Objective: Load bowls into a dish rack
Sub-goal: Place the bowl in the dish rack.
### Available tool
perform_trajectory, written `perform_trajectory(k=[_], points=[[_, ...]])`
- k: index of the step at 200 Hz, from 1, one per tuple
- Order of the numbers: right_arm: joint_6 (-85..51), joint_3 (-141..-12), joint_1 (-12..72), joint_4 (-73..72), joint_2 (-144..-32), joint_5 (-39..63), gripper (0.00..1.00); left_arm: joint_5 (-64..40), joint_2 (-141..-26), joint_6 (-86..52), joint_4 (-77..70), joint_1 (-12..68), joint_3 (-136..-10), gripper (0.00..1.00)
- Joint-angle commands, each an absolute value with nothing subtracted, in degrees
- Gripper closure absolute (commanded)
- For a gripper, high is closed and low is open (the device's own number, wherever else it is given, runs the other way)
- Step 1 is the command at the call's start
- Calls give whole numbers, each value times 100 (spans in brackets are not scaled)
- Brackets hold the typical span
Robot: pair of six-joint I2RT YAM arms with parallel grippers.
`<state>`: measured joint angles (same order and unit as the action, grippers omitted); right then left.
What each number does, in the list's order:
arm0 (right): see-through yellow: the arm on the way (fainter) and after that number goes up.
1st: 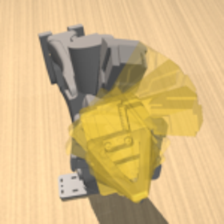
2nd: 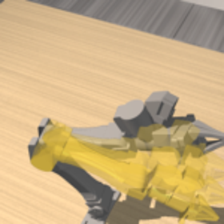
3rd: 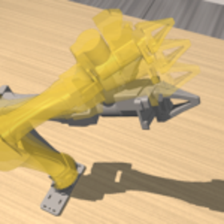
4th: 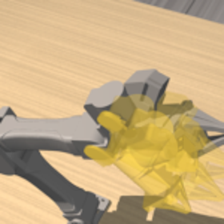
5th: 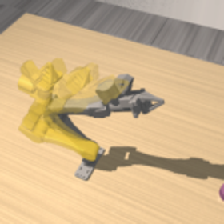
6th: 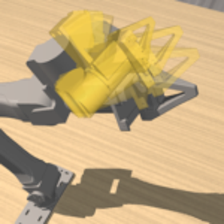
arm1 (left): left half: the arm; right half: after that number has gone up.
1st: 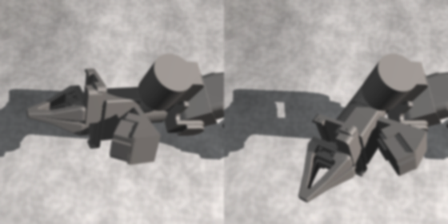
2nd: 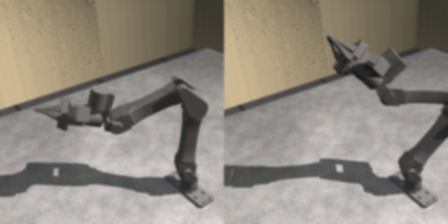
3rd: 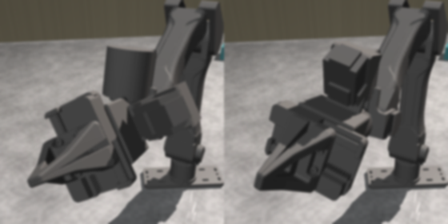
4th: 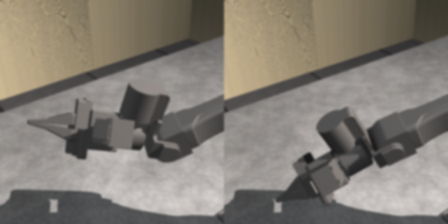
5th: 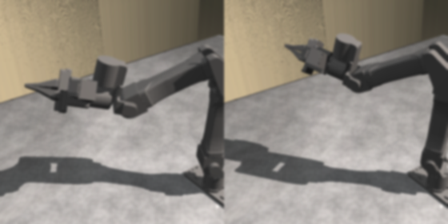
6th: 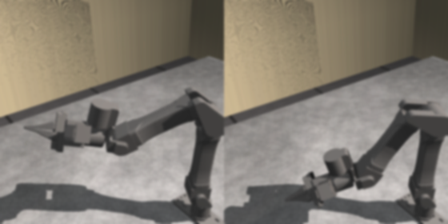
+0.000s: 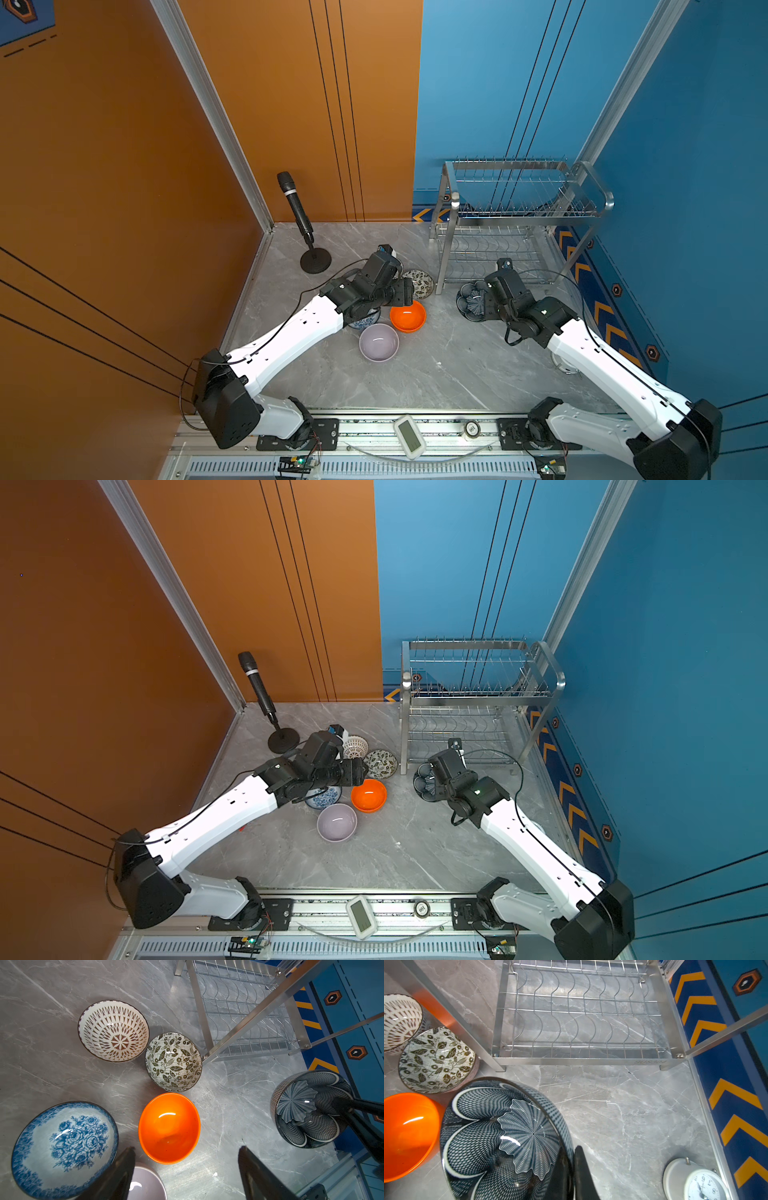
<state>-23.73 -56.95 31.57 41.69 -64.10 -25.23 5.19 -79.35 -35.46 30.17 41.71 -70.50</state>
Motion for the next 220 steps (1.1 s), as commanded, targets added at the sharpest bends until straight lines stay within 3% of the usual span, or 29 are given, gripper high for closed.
perform_trajectory(k=[1, 220], points=[[-2172, -5948, 3112, 4199, -6481, -3054, 100, 657, -7752, -3567, 3056, 4112, -6972, 21], [-1362, -6205, 2796, 4342, -6694, -3973, 100, 818, -7531, -3618, 3095, 4008, -6780, 21]])
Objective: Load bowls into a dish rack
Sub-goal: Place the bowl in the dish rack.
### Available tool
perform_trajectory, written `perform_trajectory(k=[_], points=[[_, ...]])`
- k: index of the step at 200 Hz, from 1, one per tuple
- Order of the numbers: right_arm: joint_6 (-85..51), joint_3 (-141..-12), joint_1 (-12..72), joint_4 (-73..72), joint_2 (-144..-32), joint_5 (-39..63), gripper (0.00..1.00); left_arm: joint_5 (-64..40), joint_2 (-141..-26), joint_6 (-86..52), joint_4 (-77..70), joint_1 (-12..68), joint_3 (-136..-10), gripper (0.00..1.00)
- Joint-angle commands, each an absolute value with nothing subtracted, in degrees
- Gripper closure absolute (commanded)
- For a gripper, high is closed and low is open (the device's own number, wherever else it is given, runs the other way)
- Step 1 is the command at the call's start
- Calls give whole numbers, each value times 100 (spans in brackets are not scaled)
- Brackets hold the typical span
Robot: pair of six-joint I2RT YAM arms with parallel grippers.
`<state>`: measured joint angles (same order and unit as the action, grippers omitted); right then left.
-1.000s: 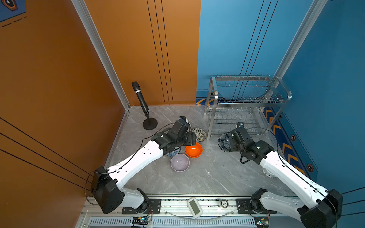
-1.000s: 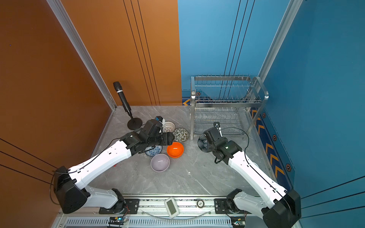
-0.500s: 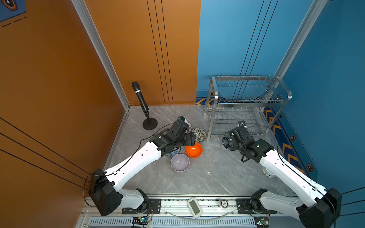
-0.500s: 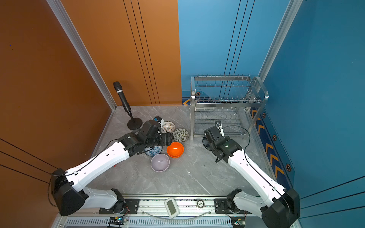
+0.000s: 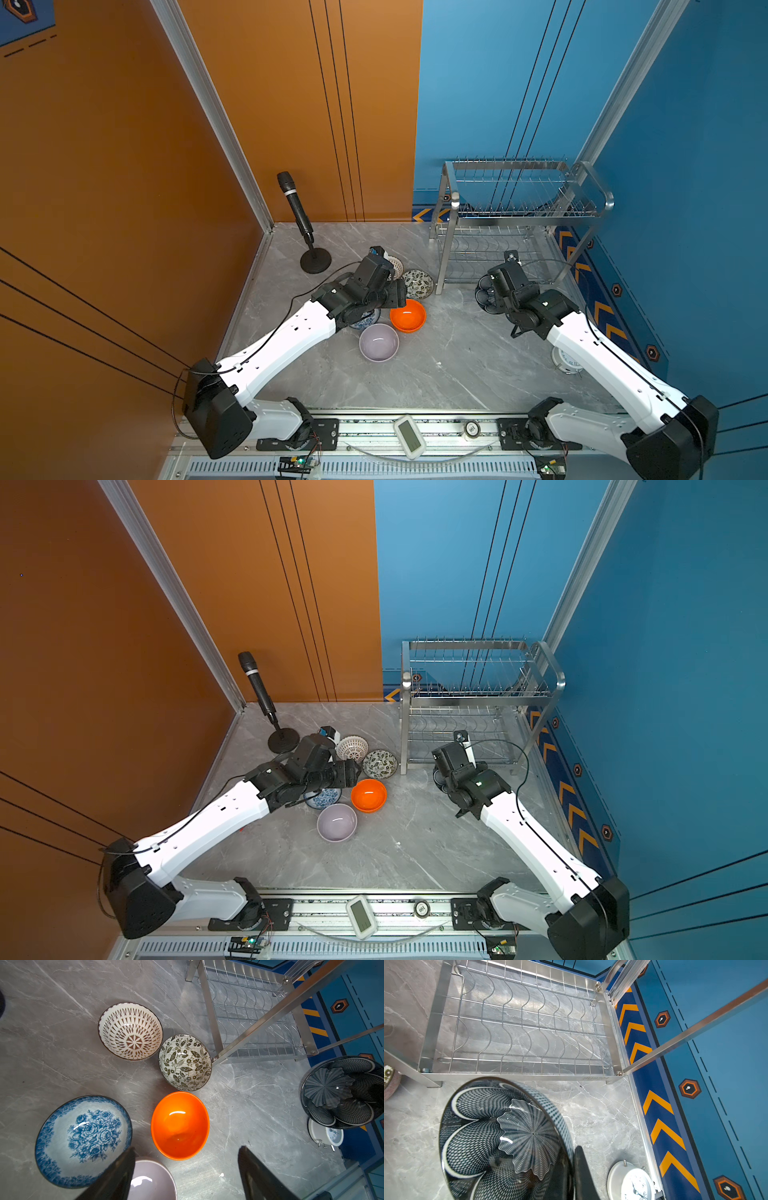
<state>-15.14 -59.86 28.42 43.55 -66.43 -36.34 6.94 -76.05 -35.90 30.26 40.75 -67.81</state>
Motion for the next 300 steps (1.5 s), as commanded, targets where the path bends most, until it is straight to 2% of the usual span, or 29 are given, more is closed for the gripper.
perform_trajectory(k=[1, 88, 171, 300], points=[[-1362, -6205, 2795, 4342, -6696, -3977, 100, 818, -7532, -3619, 3094, 3999, -6778, 21], [-860, -6299, 2725, 4141, -7068, -4390, 100, 922, -7535, -3684, 3095, 3964, -6730, 21], [-136, -6347, 2521, 3713, -7621, -5316, 100, 932, -7592, -3672, 3097, 3934, -6752, 22], [1266, -6776, 2120, 2289, -8903, -6263, 100, 802, -7625, -3492, 3137, 3576, -6878, 22]])
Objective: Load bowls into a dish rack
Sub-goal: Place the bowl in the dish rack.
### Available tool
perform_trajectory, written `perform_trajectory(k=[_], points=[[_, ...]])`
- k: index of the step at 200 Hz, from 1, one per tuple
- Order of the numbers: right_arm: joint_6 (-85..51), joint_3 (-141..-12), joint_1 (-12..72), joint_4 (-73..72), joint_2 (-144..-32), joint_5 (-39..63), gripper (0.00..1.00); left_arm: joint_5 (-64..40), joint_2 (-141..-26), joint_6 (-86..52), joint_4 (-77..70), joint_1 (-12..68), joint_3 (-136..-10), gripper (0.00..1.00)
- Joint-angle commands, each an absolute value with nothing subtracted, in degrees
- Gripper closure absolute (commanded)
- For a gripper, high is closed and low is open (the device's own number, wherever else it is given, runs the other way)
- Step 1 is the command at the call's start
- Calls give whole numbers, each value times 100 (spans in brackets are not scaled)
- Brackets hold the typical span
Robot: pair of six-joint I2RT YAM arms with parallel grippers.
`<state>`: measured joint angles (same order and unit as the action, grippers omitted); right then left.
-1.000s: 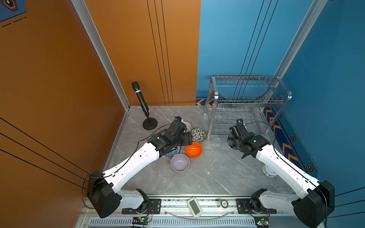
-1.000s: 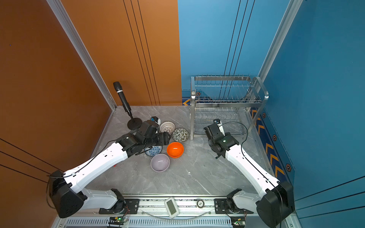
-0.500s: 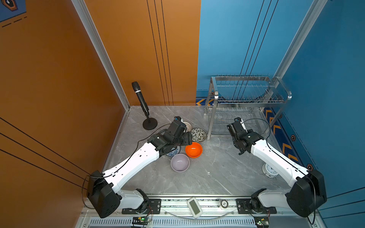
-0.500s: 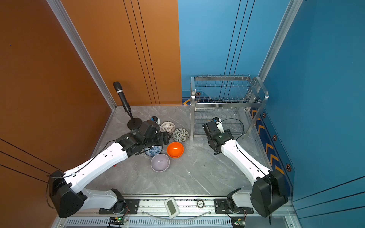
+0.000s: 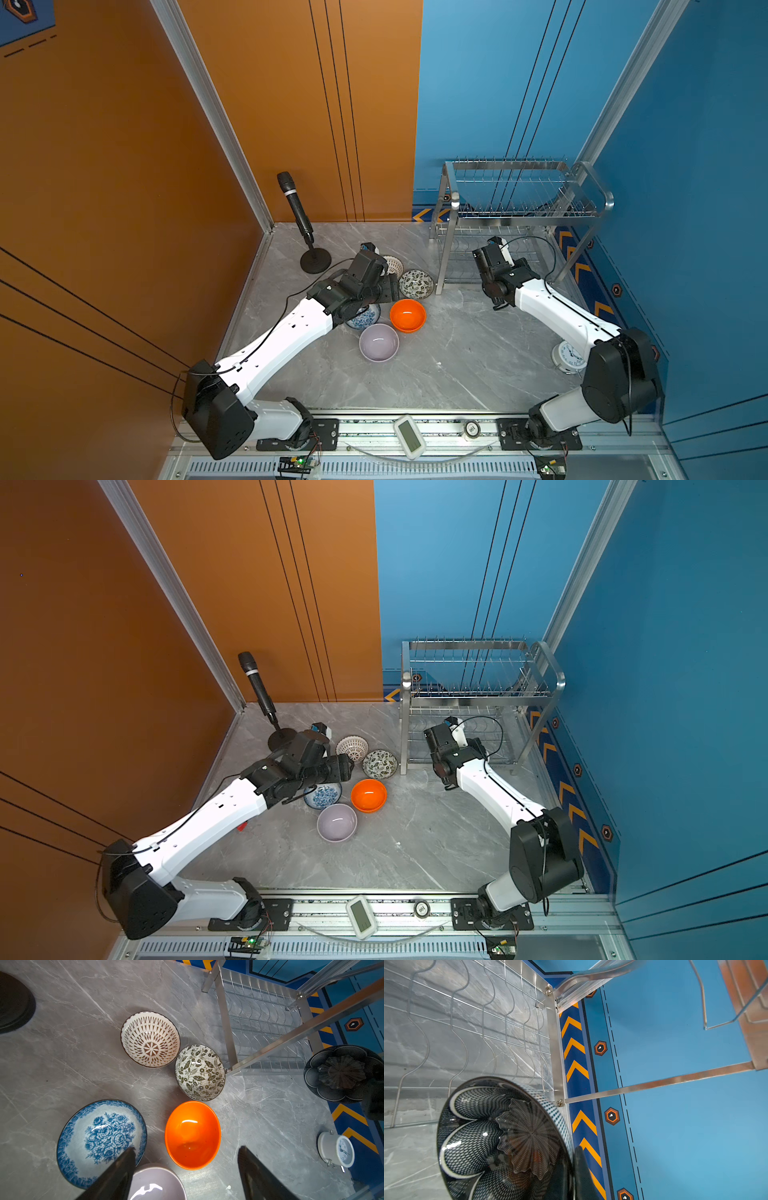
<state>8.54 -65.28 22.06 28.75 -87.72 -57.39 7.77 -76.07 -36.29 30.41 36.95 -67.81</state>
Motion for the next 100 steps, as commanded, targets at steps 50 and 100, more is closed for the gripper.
perform_trajectory(k=[50, 100], points=[[1765, -6889, 2026, 1602, -9218, -6428, 100, 660, -7765, -3488, 3135, 3411, -6938, 22], [2244, -7066, 1928, 1109, -9709, -6601, 100, 657, -7771, -3455, 3147, 3335, -6904, 22]])
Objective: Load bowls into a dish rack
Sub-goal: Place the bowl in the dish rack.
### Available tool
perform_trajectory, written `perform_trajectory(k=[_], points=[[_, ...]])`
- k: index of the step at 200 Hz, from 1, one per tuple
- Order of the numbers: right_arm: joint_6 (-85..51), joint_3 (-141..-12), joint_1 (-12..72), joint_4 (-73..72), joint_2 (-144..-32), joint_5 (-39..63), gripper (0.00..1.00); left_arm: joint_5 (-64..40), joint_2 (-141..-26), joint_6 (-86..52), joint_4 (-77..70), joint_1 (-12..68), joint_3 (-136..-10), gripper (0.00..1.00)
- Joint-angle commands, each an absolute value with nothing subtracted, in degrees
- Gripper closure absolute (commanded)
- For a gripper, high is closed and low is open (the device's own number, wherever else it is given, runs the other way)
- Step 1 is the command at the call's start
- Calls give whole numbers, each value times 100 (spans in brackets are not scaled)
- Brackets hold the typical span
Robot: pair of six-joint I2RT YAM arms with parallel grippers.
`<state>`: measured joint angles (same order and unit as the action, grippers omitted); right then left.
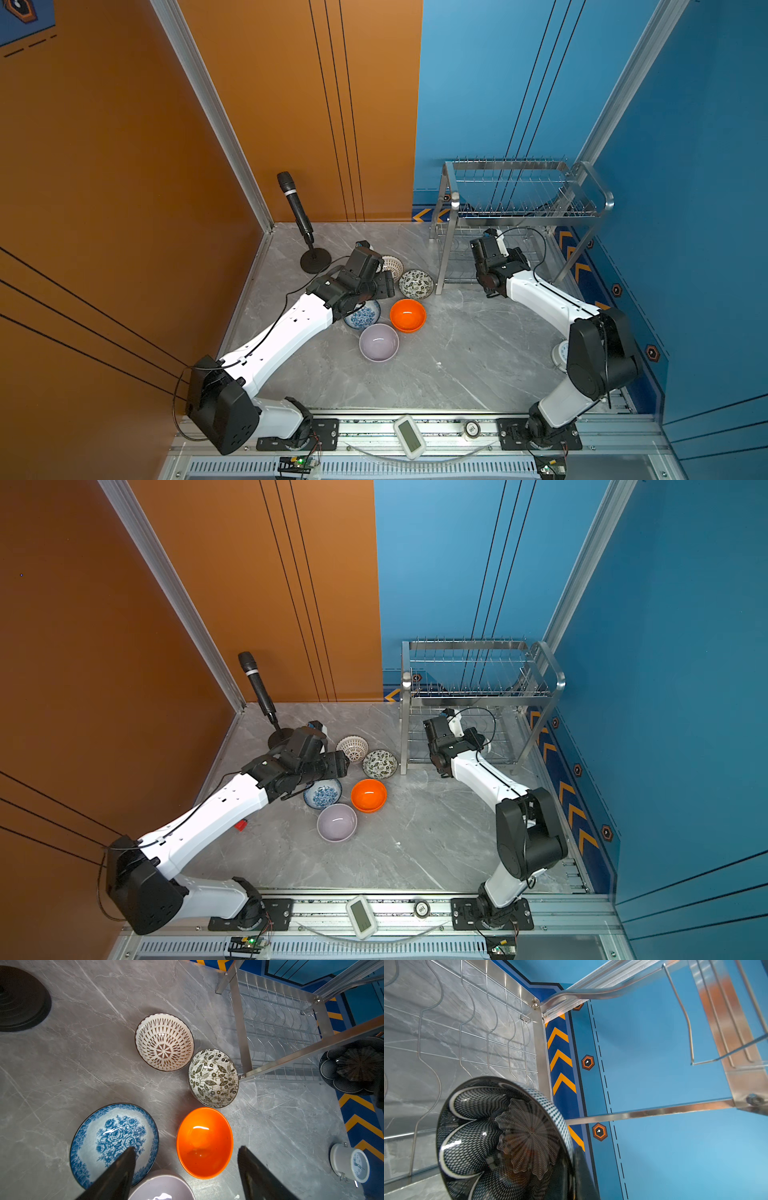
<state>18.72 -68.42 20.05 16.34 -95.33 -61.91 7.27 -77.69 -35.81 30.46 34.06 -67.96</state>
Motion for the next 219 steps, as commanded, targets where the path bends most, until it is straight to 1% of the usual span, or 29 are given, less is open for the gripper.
perform_trajectory(k=[1, 79, 139, 170, 219], points=[[2260, -7066, 1922, 1095, -9715, -6605, 100, 658, -7774, -3459, 3147, 3328, -6897, 22], [3353, -7232, 1643, -257, -10371, -6679, 100, 624, -7731, -3288, 3217, 3108, -6882, 22], [3932, -7604, 1486, -867, -10949, -6669, 100, 661, -7677, -3278, 3217, 2981, -6831, 22], [4034, -7796, 1384, -943, -11204, -6615, 100, 694, -7634, -3374, 3218, 2981, -6686, 22], [4674, -7954, 1275, -1742, -11616, -6626, 100, 746, -7635, -3450, 3207, 2981, -6556, 22]])
